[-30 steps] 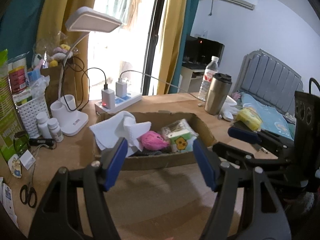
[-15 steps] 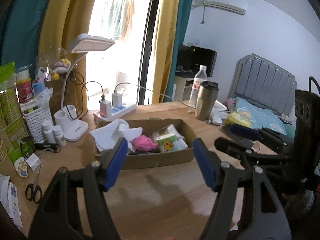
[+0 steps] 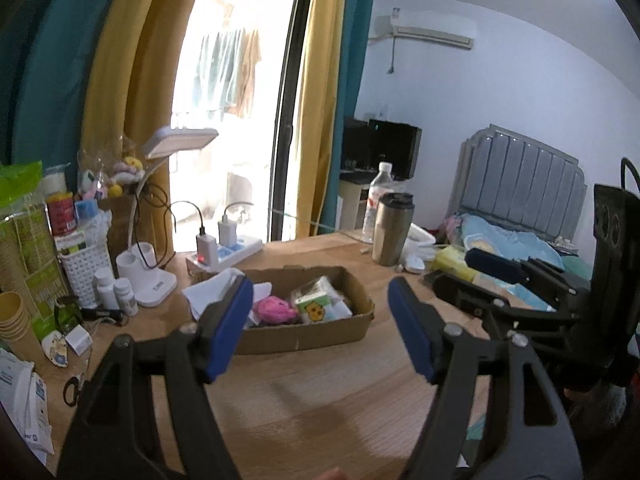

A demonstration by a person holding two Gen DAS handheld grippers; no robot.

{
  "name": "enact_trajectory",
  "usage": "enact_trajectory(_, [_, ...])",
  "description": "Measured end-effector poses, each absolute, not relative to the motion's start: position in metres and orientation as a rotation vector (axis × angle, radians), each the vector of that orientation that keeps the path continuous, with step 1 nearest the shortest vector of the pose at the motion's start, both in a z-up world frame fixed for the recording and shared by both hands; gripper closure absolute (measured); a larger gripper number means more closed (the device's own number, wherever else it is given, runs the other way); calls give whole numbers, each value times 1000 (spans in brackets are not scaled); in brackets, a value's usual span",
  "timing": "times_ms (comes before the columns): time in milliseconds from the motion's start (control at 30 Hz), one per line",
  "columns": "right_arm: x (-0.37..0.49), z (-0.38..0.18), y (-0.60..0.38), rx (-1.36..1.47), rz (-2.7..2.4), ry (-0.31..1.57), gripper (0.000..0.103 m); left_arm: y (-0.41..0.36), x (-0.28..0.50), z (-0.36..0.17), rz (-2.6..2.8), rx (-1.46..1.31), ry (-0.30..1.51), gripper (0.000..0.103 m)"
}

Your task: Organize soft objects

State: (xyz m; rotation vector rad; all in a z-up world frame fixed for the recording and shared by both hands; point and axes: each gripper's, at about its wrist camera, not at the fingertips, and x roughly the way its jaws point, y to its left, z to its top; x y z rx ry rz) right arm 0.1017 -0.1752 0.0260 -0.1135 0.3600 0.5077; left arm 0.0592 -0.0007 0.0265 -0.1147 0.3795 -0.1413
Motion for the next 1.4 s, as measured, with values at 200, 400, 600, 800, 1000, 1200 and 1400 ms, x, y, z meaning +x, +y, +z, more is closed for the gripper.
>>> enact_trajectory(200, [84,42,-184,-114,469,309,33,-6,41,42,-130,-107,327,11])
enact_trajectory(400, [69,55,-196,-110,425,272,28,-11,24,60,-119,-93,267,7])
enact_trajectory(600, [61,64,-204,-102,384,249,28,-15,17,68,-112,-84,251,6])
enact_trajectory(800, [55,72,-216,-85,351,220,28,-20,13,76,-116,-76,230,6])
enact_trajectory(1000, [57,70,-224,-75,344,223,27,-27,14,78,-121,-62,244,6])
enact_trajectory(1200, [59,68,-227,-66,346,236,27,-32,15,78,-106,-46,249,6])
enact_trajectory(1400, [58,68,-226,-70,351,240,27,-32,14,77,-63,-53,239,6])
